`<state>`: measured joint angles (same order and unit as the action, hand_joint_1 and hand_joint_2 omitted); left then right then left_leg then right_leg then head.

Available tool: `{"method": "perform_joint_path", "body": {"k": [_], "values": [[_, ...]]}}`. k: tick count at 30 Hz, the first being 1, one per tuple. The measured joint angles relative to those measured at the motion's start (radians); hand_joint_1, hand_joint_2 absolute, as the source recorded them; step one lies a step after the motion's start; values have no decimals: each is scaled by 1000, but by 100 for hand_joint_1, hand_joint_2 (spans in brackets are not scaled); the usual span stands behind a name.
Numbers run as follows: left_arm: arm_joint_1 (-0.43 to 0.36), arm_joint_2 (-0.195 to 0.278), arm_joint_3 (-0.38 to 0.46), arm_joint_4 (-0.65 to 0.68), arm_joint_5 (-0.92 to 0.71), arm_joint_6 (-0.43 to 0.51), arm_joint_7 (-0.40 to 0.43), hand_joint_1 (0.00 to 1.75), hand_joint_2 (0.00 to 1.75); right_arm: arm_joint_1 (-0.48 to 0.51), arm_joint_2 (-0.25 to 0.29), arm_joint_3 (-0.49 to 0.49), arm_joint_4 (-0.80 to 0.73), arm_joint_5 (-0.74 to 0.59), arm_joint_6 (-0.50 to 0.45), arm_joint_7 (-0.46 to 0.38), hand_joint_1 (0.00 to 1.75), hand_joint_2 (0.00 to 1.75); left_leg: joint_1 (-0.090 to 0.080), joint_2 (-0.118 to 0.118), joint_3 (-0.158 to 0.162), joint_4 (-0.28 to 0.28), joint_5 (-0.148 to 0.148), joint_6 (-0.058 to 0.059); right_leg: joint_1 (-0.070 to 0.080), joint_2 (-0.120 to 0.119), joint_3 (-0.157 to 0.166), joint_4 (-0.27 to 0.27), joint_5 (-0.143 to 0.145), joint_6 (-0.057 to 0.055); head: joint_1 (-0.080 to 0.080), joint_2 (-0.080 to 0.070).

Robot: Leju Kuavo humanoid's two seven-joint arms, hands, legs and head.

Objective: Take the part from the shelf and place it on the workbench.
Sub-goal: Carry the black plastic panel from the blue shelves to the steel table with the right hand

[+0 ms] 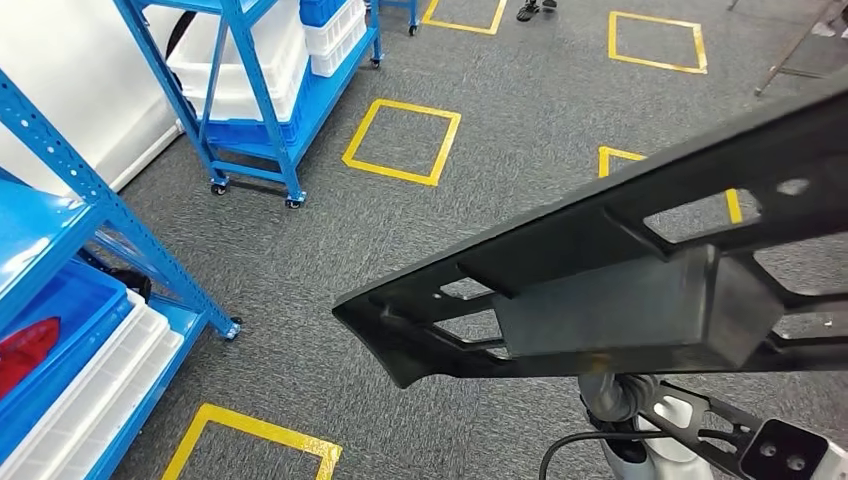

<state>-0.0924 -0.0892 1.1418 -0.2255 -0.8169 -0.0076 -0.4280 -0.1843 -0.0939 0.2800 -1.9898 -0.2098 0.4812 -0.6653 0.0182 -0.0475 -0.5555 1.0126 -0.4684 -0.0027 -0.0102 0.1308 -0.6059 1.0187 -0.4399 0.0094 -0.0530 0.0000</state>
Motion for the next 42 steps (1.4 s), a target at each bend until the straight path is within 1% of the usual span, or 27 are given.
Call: {"method": "perform_joint_path", "body": {"k": [2,4,6,7,8,11,13,15,17,19,21,22,23,24,26,28,30,31,33,34,35,36,37,38,39,40,42], "values": [[-4,3,1,0,0,-1,-2,0,175,-12,0,1,3,-1,-7,0,175,175,0,21,2,-9,7,13,2,-38,-20,40,-26,8,0,0],[-3,6,3,0,1,-1,-4,0,175,-23,0,1,6,-3,-10,0,175,175,-4,46,2,-11,7,20,3,-96,-76,158,-85,12,0,0],[1,9,6,0,2,-1,-4,0,175,-25,0,2,8,-6,-9,0,175,175,-9,70,2,-10,5,24,1,-119,-128,265,-121,13,0,0],[2,10,7,0,3,-1,-4,0,175,-24,0,2,9,-7,-9,0,175,175,-11,81,2,-10,3,24,1,-123,-131,272,-115,12,0,0],[2,11,7,0,4,-1,-4,0,175,-25,-1,2,10,-8,-9,0,175,175,-13,92,4,-9,2,24,0,-127,-117,244,-94,10,0,0],[0,11,8,0,5,-2,-4,0,175,-26,-2,2,10,-9,-9,0,175,175,-17,120,12,-10,-4,17,10,-167,-15,49,-18,-6,0,0],[-1,11,8,0,6,-2,-5,0,175,-29,-2,2,10,-10,-9,0,175,175,-18,135,15,-11,-8,7,21,-179,8,0,-12,-17,0,0],[-2,11,9,0,10,-1,-5,0,175,-31,-2,2,10,-12,-8,0,175,175,-17,148,19,-13,-11,-4,21,-160,9,-5,-8,-26,0,0],[-5,11,12,0,13,2,-5,0,175,-36,-2,4,11,-14,-7,0,175,175,-14,123,13,12,-32,-14,15,-142,16,-17,-3,-36,0,0],[-4,11,16,0,14,3,-5,0,175,-43,-1,9,14,-18,-7,0,175,175,-11,77,-33,114,-88,-21,13,-126,20,-23,0,-45,0,0],[1,11,21,0,15,4,-6,0,175,-45,0,14,16,-22,-8,0,175,175,-10,60,-100,245,-138,-24,15,-104,21,-22,0,-49,0,0],[3,11,22,0,15,4,-7,0,175,-45,0,16,17,-24,-7,0,175,175,-10,58,-119,277,-140,-25,16,-91,21,-22,0,-49,0,0],[4,11,23,0,15,3,-9,0,175,-45,0,17,18,-25,-5,0,175,175,-10,57,-119,269,-120,-24,16,-78,23,-21,-1,-49,0,0],[4,11,24,0,14,2,-11,0,175,-44,1,17,18,-25,-2,0,175,175,-9,53,-102,224,-85,-23,16,-66,25,-20,-1,-48,0,0],[4,11,24,0,13,-1,-15,0,175,-44,4,18,16,-26,7,0,175,175,-6,13,-42,85,-11,-17,16,-42,26,-14,-4,-43,0,0],[3,12,25,0,14,-3,-17,0,175,-44,10,18,13,-26,14,0,175,175,-4,-25,-7,4,11,-11,15,-20,18,-8,-5,-34,0,0],[2,12,26,0,14,-4,-17,0,175,-43,15,18,10,-26,14,0,175,175,-5,-16,-1,-8,7,-4,11,0,10,-8,-2,-22,0,0],[1,11,26,0,14,-4,-17,0,175,-42,16,18,10,-27,12,0,175,175,-5,-5,1,-12,10,2,11,-7,7,-5,-4,-17,0,0],[-2,11,26,0,13,-2,-13,0,175,-43,17,18,8,-32,-1,0,175,175,-4,19,5,-22,14,15,13,-59,-17,44,-36,-8,0,0],[-1,12,26,0,11,2,-10,0,175,-43,18,19,7,-37,-11,0,175,175,-5,31,6,-24,15,19,11,-92,-43,99,-66,-5,0,0],[0,12,26,0,8,6,-5,0,175,-42,18,18,6,-45,-21,0,175,175,-6,44,6,-24,14,21,9,-111,-78,167,-97,-1,0,0],[2,12,26,0,4,9,-1,0,175,-37,19,17,5,-53,-27,0,175,175,-7,57,6,-24,12,22,5,-118,-111,231,-121,3,0,0],[3,12,26,0,-1,11,2,0,175,-31,19,13,4,-61,-28,0,175,175,-7,69,7,-24,11,22,0,-121,-131,270,-127,7,0,0],[3,12,26,0,-5,11,4,0,175,-25,20,8,2,-67,-26,0,175,175,-7,81,8,-23,9,21,-3,-123,-134,273,-116,9,0,0],[3,12,26,0,-10,9,5,0,175,-20,21,2,-1,-71,-23,0,175,175,-7,92,10,-23,6,18,-6,-130,-114,232,-87,11,0,0],[2,12,26,0,-15,7,6,0,175,-16,22,-3,-6,-73,-18,0,175,175,-7,102,13,-22,3,16,-8,-144,-77,161,-51,12,0,0],[1,11,25,0,-24,2,6,0,175,-12,24,-10,-17,-74,-6,0,175,175,-10,119,19,-19,-5,6,-2,-181,-13,36,-10,6,0,0]]}}
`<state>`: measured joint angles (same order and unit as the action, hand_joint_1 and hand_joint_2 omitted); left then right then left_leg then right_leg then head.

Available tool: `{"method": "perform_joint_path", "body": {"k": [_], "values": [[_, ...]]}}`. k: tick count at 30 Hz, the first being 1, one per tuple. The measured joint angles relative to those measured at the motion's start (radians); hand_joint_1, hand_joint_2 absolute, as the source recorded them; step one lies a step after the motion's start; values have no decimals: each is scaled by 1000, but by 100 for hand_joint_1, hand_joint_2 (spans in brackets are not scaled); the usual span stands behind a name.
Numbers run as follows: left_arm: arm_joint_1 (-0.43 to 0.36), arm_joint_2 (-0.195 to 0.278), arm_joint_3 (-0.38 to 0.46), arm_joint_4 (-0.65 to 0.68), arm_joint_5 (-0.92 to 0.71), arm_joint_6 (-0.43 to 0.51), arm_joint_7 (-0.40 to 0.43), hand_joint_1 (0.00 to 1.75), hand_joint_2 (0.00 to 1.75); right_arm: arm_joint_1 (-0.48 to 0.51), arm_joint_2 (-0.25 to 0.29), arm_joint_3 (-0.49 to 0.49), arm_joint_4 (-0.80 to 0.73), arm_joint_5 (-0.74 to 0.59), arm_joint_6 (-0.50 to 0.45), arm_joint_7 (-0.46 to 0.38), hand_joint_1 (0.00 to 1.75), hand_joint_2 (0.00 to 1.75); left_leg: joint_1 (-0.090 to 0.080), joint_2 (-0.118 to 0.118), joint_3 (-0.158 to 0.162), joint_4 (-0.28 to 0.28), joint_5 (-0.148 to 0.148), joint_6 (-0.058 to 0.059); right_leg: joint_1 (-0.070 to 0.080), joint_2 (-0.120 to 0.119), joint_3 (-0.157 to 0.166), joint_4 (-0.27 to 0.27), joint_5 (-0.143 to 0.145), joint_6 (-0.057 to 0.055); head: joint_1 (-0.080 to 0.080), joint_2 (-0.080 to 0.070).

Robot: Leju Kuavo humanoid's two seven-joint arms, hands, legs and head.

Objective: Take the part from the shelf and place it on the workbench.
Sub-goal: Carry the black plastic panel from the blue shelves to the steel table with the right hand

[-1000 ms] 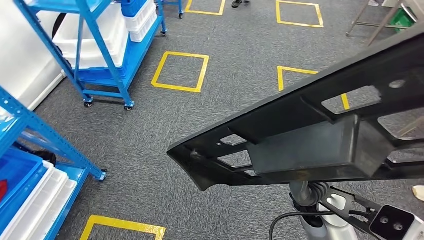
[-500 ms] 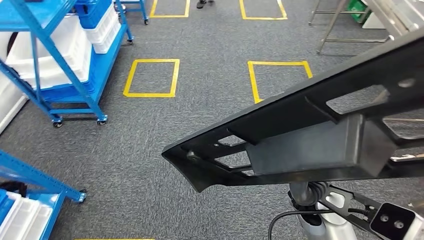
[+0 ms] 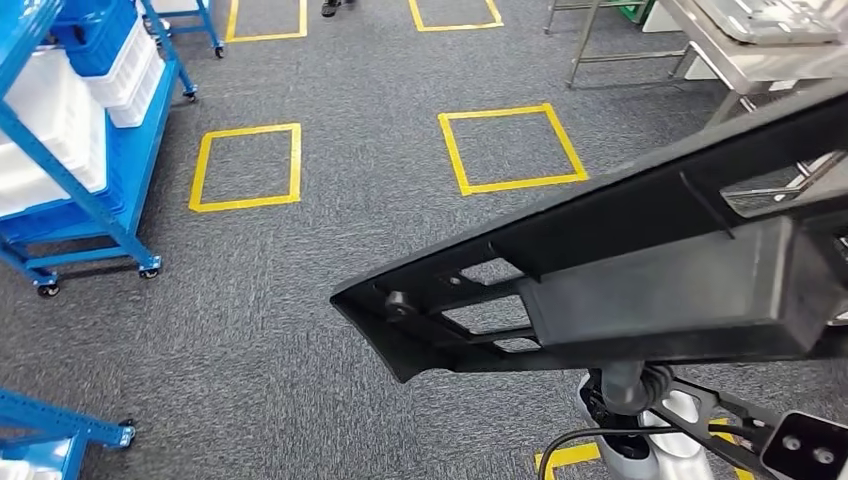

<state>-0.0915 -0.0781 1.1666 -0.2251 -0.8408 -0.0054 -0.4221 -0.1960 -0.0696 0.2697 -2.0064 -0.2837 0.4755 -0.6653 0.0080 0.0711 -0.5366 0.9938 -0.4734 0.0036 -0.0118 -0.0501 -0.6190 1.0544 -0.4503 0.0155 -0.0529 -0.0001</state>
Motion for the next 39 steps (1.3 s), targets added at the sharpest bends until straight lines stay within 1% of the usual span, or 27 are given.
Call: {"method": "perform_joint_path", "body": {"k": [1,2,4,6,8,9,10,11,12,13,15,17,19,20,21,23,25,26,27,28,30,31,32,34,35,37,39], "values": [[-1,0,-1,0,-3,-1,0,0,175,4,2,-4,-6,0,10,0,175,175,-1,8,3,1,-3,-6,4,-9,14,-29,4,-5,0,0],[-1,-1,-2,0,-7,-1,-1,0,175,11,5,-8,-12,-1,22,0,175,175,-3,16,5,1,-6,-12,9,-8,15,-34,-1,-12,0,0],[-3,-3,-3,0,-13,1,-3,0,175,29,18,-20,-26,0,55,0,175,175,0,27,11,3,-14,-25,9,15,15,-37,1,-23,0,0],[-4,-4,-4,0,-16,4,-6,0,175,38,37,-27,-39,2,83,0,175,175,4,0,-2,43,-45,-33,5,35,20,-43,3,-37,0,0],[-2,-6,-4,0,-16,6,-9,0,175,41,56,-29,-49,4,98,0,175,175,6,-43,-58,166,-109,-36,4,55,23,-45,4,-46,0,0],[0,-6,-4,0,-16,7,-10,0,175,42,65,-29,-54,5,102,0,175,175,6,-54,-95,238,-136,-37,6,67,23,-45,4,-49,0,0],[1,-7,-4,0,-16,9,-11,0,175,44,71,-29,-58,6,104,0,175,175,6,-58,-123,289,-148,-37,8,80,24,-44,4,-49,0,0],[3,-7,-4,0,-16,12,-12,0,175,46,75,-29,-63,8,105,0,175,175,5,-61,-136,303,-139,-35,10,93,24,-43,4,-50,0,0],[3,-7,-4,0,-16,17,-13,0,175,46,80,-29,-70,11,105,0,175,175,5,-64,-128,274,-108,-32,11,107,26,-42,3,-49,0,0],[3,-7,-4,0,-16,21,-14,0,175,46,83,-29,-76,15,103,0,175,175,5,-72,-105,213,-67,-28,11,119,27,-40,2,-49,0,0],[2,-5,-3,0,-12,29,-18,0,175,45,87,-29,-88,19,96,0,175,175,7,-117,-50,79,-6,-21,11,141,25,-35,0,-44,0,0],[3,-1,-2,0,-7,32,-20,0,175,45,87,-29,-91,18,85,0,175,175,5,-146,-27,24,5,-16,8,161,18,-32,1,-33,0,0],[2,5,-1,0,-2,37,-17,0,175,47,86,-35,-93,14,76,0,175,175,6,-131,-24,15,8,-8,5,178,14,-34,5,-19,0,0],[1,9,-1,-1,1,40,-13,0,175,49,86,-39,-95,12,76,0,175,175,8,-120,-22,9,11,-1,7,169,11,-28,0,-14,0,0],[0,13,1,-1,5,44,-10,0,175,50,85,-44,-97,8,78,0,175,175,10,-109,-19,3,15,5,8,149,0,-7,-15,-9,0,0],[2,23,6,-2,15,51,-2,0,175,55,83,-53,-99,0,88,0,175,175,9,-84,-17,-2,18,13,9,89,-50,97,-74,-3,0,0],[6,35,17,-2,27,59,8,0,175,63,82,-60,-96,-6,97,0,175,175,6,-59,-18,-2,15,14,3,63,-111,221,-124,4,0,0],[7,40,23,-2,32,62,14,0,175,66,82,-62,-94,-8,100,0,175,175,5,-47,-18,-2,14,14,0,58,-122,244,-125,7,0,0],[7,45,28,-2,36,66,21,0,175,68,82,-64,-91,-10,102,0,175,175,5,-35,-16,-1,12,12,-3,53,-111,226,-106,9,0,0],[7,50,33,-2,40,68,27,0,175,68,82,-65,-88,-11,103,0,175,175,5,-25,-14,-1,10,10,-4,43,-79,169,-74,8,0,0],[5,57,41,-3,43,73,33,0,175,66,82,-65,-83,-13,98,0,175,175,3,-9,-8,0,5,3,1,2,0,24,-22,2,0,0],[4,61,45,-3,45,75,34,0,175,65,82,-65,-81,-14,94,0,175,175,1,-2,-6,1,2,-2,5,-12,24,-21,-11,-2,0,0],[4,65,49,-3,47,77,34,0,175,65,82,-64,-80,-15,90,0,175,175,-1,5,-4,2,0,-7,10,-18,33,-41,-10,-7,0,0],[4,71,56,-4,56,81,35,0,175,71,83,-65,-80,-15,90,0,175,175,-2,21,0,1,-4,-18,13,1,31,-45,-10,-16,0,0],[3,72,61,-4,62,84,37,0,175,75,84,-65,-80,-14,94,0,175,175,0,17,1,5,-9,-24,11,10,33,-49,-8,-21,0,0],[2,76,71,-4,70,89,40,0,175,81,92,-65,-79,-11,101,0,175,175,4,-18,-19,58,-45,-33,5,28,39,-57,-3,-32,0,0],[5,80,79,-4,74,91,47,0,175,85,103,-64,-76,-6,95,0,175,175,7,-54,-83,193,-112,-39,4,48,41,-58,-2,-38,0,0]]}}
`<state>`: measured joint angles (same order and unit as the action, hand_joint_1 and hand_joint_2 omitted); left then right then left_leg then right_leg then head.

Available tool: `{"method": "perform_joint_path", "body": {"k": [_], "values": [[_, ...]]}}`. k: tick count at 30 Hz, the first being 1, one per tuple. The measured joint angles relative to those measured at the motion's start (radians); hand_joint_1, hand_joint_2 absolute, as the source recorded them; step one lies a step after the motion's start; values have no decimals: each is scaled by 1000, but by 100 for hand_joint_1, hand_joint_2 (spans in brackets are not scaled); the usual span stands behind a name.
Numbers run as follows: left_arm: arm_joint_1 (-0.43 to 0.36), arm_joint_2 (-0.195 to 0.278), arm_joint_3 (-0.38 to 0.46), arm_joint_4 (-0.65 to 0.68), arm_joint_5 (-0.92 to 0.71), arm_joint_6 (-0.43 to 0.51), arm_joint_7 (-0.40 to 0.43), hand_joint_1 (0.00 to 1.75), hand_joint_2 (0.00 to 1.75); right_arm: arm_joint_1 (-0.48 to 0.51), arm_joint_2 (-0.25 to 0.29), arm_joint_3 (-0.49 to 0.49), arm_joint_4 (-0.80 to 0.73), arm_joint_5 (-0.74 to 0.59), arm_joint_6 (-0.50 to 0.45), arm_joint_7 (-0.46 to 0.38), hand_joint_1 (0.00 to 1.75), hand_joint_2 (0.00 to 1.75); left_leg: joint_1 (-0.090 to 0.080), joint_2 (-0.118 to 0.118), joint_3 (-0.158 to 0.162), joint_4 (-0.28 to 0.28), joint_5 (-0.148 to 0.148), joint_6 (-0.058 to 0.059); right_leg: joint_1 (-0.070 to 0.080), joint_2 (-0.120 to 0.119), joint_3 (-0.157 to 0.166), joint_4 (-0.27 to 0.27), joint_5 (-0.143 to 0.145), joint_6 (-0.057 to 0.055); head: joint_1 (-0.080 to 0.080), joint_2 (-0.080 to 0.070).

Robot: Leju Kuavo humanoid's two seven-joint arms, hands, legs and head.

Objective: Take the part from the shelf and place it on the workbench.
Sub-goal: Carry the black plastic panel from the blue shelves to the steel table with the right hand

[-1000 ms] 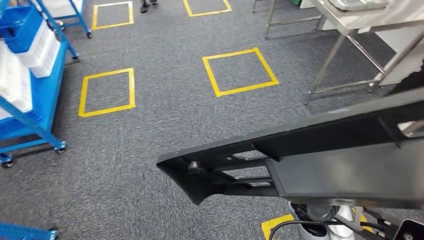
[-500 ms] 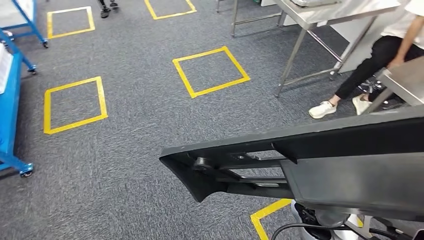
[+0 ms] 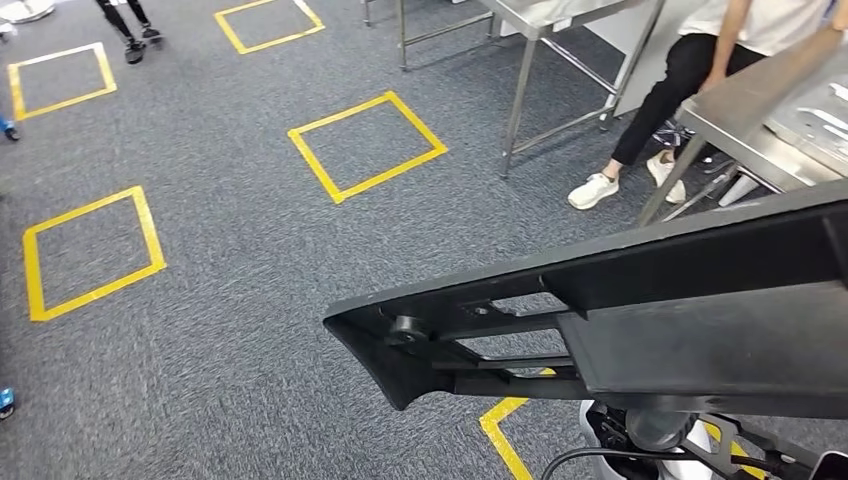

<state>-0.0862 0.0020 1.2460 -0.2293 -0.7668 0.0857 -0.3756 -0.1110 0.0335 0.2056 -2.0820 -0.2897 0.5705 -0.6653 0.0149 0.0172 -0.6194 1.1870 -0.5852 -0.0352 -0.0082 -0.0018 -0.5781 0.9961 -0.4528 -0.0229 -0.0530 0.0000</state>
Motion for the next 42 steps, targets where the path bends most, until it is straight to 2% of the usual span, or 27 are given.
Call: {"method": "perform_joint_path", "body": {"k": [2,3,5,6,8,10,11,13,15,16,17,18,19,21,23,24,26,28,31,32,33,34,35,37,39,41,42], "values": [[3,3,6,0,1,-2,6,0,175,5,6,2,5,6,-19,0,175,175,0,-7,-58,108,-30,-4,1,24,1,1,0,-1,0,0],[4,4,8,0,-2,-5,8,0,175,7,7,3,8,10,-30,0,175,175,1,-8,-61,106,-13,-4,0,36,2,2,-1,0,0,0],[3,4,10,0,-9,-16,12,0,175,11,8,4,11,21,-49,0,175,175,5,-19,-17,-4,62,-4,-1,60,6,5,-3,4,0,0],[2,4,10,0,-14,-23,13,0,175,13,9,5,11,25,-56,0,175,175,8,-38,15,-74,91,-2,-1,71,6,9,-6,8,0,0],[1,3,10,0,-19,-36,14,0,175,18,11,8,10,32,-61,0,175,175,11,-70,54,-160,115,5,-1,91,-1,18,-9,20,0,0],[-1,-1,10,0,-20,-45,12,0,175,26,12,9,8,35,-58,0,175,175,9,-68,58,-170,111,19,-2,110,-8,20,-7,33,0,0],[-3,-4,10,0,-19,-47,10,0,175,30,12,9,7,36,-56,0,175,175,8,-59,59,-172,113,26,-4,107,-10,22,-8,39,0,0],[-6,-10,10,0,-17,-48,6,0,175,34,12,9,5,40,-54,0,175,175,8,-41,60,-176,117,41,-3,69,-28,60,-34,48,0,0],[-3,-14,10,0,-17,-48,4,0,175,34,13,10,4,45,-56,0,175,175,4,-21,59,-177,117,50,-2,23,-82,173,-94,54,0,0],[-1,-15,10,0,-17,-48,5,0,175,35,13,11,4,47,-60,0,175,175,2,-10,59,-177,116,53,-3,15,-115,242,-123,56,0,0],[1,-15,10,0,-18,-48,5,0,175,36,13,11,5,46,-65,0,175,175,-1,2,58,-177,115,54,-4,11,-140,292,-139,56,0,0],[1,-15,10,0,-18,-48,6,0,175,37,13,11,5,43,-71,0,175,175,-3,12,58,-176,114,55,-4,9,-147,308,-136,55,0,0],[0,-15,11,0,-19,-48,7,0,175,37,13,11,5,40,-78,0,175,175,-6,22,59,-176,113,55,-3,6,-133,282,-114,51,0,0],[-2,-15,11,0,-20,-48,10,0,175,37,13,10,4,31,-92,0,175,175,-11,40,65,-177,111,55,6,-21,-58,142,-53,35,0,0],[-3,-15,11,0,-21,-48,12,0,175,35,13,10,2,25,-98,0,175,175,-15,55,68,-177,108,49,17,-50,-4,36,-22,17,0,0],[-2,-15,11,0,-21,-48,13,0,175,35,12,10,2,24,-98,0,175,175,-15,64,70,-178,107,45,22,-55,2,19,-22,11,0,0],[-4,-15,11,0,-21,-48,14,0,175,36,12,9,1,23,-98,0,175,175,-14,78,75,-182,105,34,21,-36,2,12,-15,4,0,0],[-7,-15,11,0,-22,-46,17,0,175,36,12,8,0,20,-102,0,175,175,-13,56,70,-158,84,24,12,-17,11,-5,-4,-2,0,0],[-2,-15,11,0,-24,-41,26,0,175,39,12,8,-1,7,-115,0,175,175,-8,4,-5,13,-5,13,7,9,16,-15,3,-6,0,0],[1,-15,11,0,-23,-40,27,0,175,42,12,7,0,2,-115,0,175,175,-6,-2,-33,70,-24,10,7,21,15,-14,3,-6,0,0],[4,-16,11,0,-22,-40,26,0,175,45,12,7,2,-2,-114,0,175,175,-4,-4,-47,94,-22,8,6,33,15,-12,2,-5,0,0],[4,-17,11,0,-21,-41,24,0,175,46,11,7,4,-4,-111,0,175,175,-3,-6,-45,82,-2,6,5,45,15,-9,2,-4,0,0],[4,-19,11,0,-21,-43,22,0,175,47,11,7,5,-5,-106,0,175,175,-1,-11,-24,30,35,6,4,57,15,-6,0,-1,0,0],[4,-22,11,0,-24,-51,16,0,175,45,10,7,9,-1,-99,0,175,175,6,-47,34,-105,96,7,4,79,12,6,-6,7,0,0],[3,-25,11,1,-30,-59,13,0,175,39,10,8,12,6,-99,0,175,175,9,-78,62,-171,110,14,4,98,2,15,-8,17,0,0],[1,-29,11,1,-36,-66,13,0,175,36,4,9,13,8,-108,0,175,175,8,-69,62,-174,110,26,3,116,-6,15,-5,30,0,0],[-2,-30,11,1,-38,-68,14,0,175,34,-1,9,13,7,-112,0,175,175,8,-60,63,-177,112,33,3,113,-9,18,-7,36,0,0]]}}
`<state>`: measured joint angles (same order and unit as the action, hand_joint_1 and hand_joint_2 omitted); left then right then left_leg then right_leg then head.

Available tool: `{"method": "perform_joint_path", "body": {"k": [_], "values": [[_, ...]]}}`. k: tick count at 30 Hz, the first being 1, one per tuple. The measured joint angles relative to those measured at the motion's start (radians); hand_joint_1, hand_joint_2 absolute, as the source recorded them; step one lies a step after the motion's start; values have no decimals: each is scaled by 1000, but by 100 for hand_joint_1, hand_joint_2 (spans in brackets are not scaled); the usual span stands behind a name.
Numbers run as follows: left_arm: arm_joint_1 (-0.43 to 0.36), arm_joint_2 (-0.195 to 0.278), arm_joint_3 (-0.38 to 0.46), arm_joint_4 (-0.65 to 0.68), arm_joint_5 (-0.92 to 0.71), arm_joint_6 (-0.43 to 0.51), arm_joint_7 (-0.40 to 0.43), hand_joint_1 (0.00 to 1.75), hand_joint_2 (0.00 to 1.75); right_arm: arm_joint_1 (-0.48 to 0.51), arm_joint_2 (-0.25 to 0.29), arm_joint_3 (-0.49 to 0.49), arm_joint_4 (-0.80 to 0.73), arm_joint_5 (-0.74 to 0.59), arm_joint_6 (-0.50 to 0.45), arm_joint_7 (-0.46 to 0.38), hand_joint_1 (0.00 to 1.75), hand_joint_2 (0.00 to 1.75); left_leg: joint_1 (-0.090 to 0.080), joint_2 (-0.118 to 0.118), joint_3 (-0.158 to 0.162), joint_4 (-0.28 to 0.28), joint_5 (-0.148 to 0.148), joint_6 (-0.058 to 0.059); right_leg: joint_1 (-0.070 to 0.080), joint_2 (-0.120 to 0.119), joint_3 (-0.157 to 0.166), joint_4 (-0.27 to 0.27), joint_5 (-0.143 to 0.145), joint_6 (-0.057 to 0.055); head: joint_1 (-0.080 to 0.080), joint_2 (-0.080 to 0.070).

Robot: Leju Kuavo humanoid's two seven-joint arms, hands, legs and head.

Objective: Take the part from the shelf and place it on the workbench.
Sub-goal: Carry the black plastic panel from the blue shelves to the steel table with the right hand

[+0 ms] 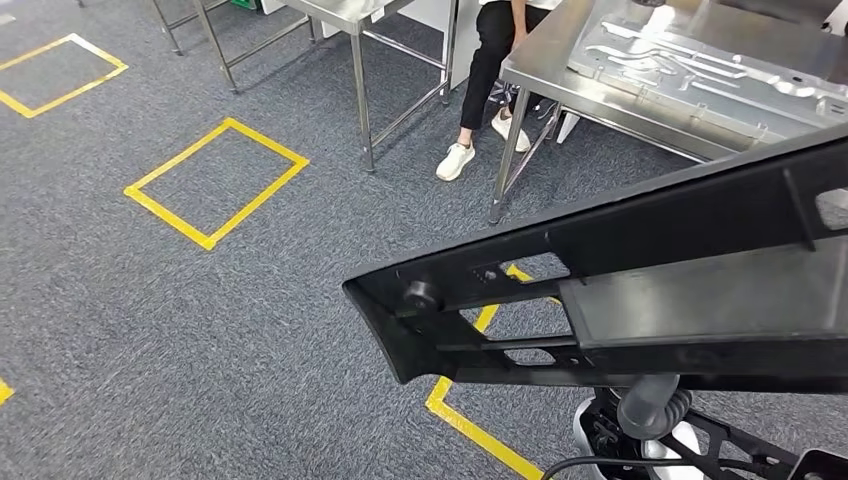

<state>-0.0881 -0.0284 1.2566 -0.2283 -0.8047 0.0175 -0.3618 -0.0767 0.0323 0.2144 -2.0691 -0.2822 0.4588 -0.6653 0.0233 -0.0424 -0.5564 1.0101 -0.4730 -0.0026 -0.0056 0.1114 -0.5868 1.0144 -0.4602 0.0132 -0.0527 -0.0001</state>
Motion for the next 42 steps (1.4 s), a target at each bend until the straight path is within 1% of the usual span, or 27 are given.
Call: {"method": "perform_joint_path", "body": {"k": [2,4,5,6,7,8,10,12,15,17,19,20,21,23,24,25,26,28,30,32,33,35,36,38,39,40,42], "values": [[-4,-3,0,0,-1,-3,1,0,175,-9,-11,0,0,-4,-5,0,175,175,3,21,2,-7,4,13,1,-38,-26,52,-33,11,0,0],[-3,-3,0,0,0,-3,3,0,175,-19,-21,1,3,-10,-8,0,175,175,-1,43,2,-8,3,20,-1,-87,-89,182,-95,19,0,0],[-1,-4,0,0,0,-3,4,0,175,-21,-25,1,5,-13,-11,0,175,175,-2,55,2,-7,2,21,-3,-98,-122,246,-118,21,0,0],[0,-4,0,0,0,-3,5,0,175,-22,-29,2,8,-16,-14,0,175,175,-4,66,3,-7,1,22,-5,-103,-142,284,-124,23,0,0],[-1,-5,0,0,0,-3,5,0,175,-22,-34,2,11,-18,-16,0,175,175,-4,77,4,-7,-1,21,-6,-107,-142,281,-110,23,0,0],[-2,-6,0,0,0,-3,6,0,175,-22,-37,2,14,-19,-18,0,175,175,-5,86,6,-7,-2,20,-6,-113,-119,234,-79,21,0,0],[-4,-10,0,0,0,-3,5,0,175,-24,-43,4,19,-19,-20,0,175,175,-8,103,13,-7,-8,15,-1,-144,-42,86,-14,11,0,0],[-4,-15,0,0,1,-2,3,0,175,-26,-46,8,22,-18,-19,0,175,175,-11,117,17,-6,-13,5,8,-165,-3,3,7,-1,0,0],[-6,-20,0,0,2,-2,-1,0,175,-24,-49,11,27,-17,-17,0,175,175,-14,139,24,-11,-16,-10,13,-143,-6,-6,6,-15,0,0],[-8,-22,0,0,2,-2,-2,0,175,-24,-50,11,28,-17,-17,0,175,175,-16,146,28,-13,-16,-15,12,-134,-5,-11,8,-19,0,0],[-8,-22,0,0,2,-2,-2,0,175,-24,-50,11,28,-17,-17,0,175,175,-16,146,28,-13,-17,-16,9,-133,-3,-12,9,-21,0,0],[-8,-23,0,0,2,-2,-3,0,175,-24,-50,12,29,-17,-17,0,175,175,-14,131,25,-3,-25,-17,6,-130,0,-16,11,-23,0,0],[-7,-24,0,0,2,-2,-4,0,175,-26,-50,14,31,-17,-16,0,175,175,-12,109,4,45,-54,-19,3,-122,3,-19,13,-27,0,0],[-3,-25,0,0,2,-2,-7,0,175,-28,-51,18,44,-17,-16,0,175,175,-8,63,-72,201,-117,-24,1,-92,8,-22,15,-35,0,0],[0,-26,0,1,2,-2,-7,0,175,-29,-52,19,52,-17,-17,0,175,175,-8,54,-102,254,-128,-25,2,-75,9,-20,14,-37,0,0],[1,-26,0,1,2,-3,-7,0,175,-29,-52,19,58,-17,-18,0,175,175,-8,51,-105,245,-105,-25,3,-59,10,-18,13,-36,0,0],[0,-26,0,1,2,-3,-8,0,175,-29,-52,20,62,-17,-19,0,175,175,-7,44,-82,183,-64,-23,2,-48,11,-16,11,-34,0,0],[-1,-26,0,1,2,-4,-8,0,175,-31,-52,20,69,-17,-19,0,175,175,-6,7,-28,51,-5,-15,3,-26,11,-10,7,-28,0,0],[-2,-25,0,1,3,-5,-9,0,175,-34,-52,23,74,-16,-19,0,175,175,-8,-13,-7,2,3,-6,2,-9,4,-6,7,-18,0,0],[-4,-27,0,1,5,-9,-9,0,175,-36,-52,26,80,-15,-19,0,175,175,-7,2,-5,-3,7,4,0,5,-1,-7,9,-6,0,0],[-6,-28,0,1,6,-11,-9,0,175,-37,-52,26,82,-15,-19,0,175,175,-5,11,-4,-6,9,10,0,-5,-5,0,4,0,0,0],[-7,-31,0,1,7,-13,-9,0,175,-42,-52,27,84,-13,-18,0,175,175,-1,31,-1,-13,12,21,1,-52,-37,68,-37,10,0,0],[-6,-31,0,1,7,-13,-9,0,175,-44,-52,27,86,-12,-18,0,175,175,-1,41,-1,-14,11,24,0,-80,-69,133,-70,15,0,0],[-2,-31,0,1,8,-13,-9,0,175,-45,-52,28,92,-12,-18,0,175,175,-3,63,-1,-13,9,26,-6,-102,-135,261,-119,23,0,0],[-2,-31,0,1,8,-13,-8,0,175,-45,-52,28,95,-12,-18,0,175,175,-3,74,-1,-13,7,25,-9,-105,-150,287,-120,25,0,0],[-2,-31,0,1,8,-12,-7,0,175,-46,-52,28,98,-12,-18,0,175,175,-3,85,1,-13,5,23,-10,-109,-142,269,-100,26,0,0],[-3,-32,0,1,7,-10,-4,0,175,-50,-52,28,103,-11,-17,0,175,175,-4,103,9,-13,0,17,-10,-135,-73,136,-30,23,0,0]]}}
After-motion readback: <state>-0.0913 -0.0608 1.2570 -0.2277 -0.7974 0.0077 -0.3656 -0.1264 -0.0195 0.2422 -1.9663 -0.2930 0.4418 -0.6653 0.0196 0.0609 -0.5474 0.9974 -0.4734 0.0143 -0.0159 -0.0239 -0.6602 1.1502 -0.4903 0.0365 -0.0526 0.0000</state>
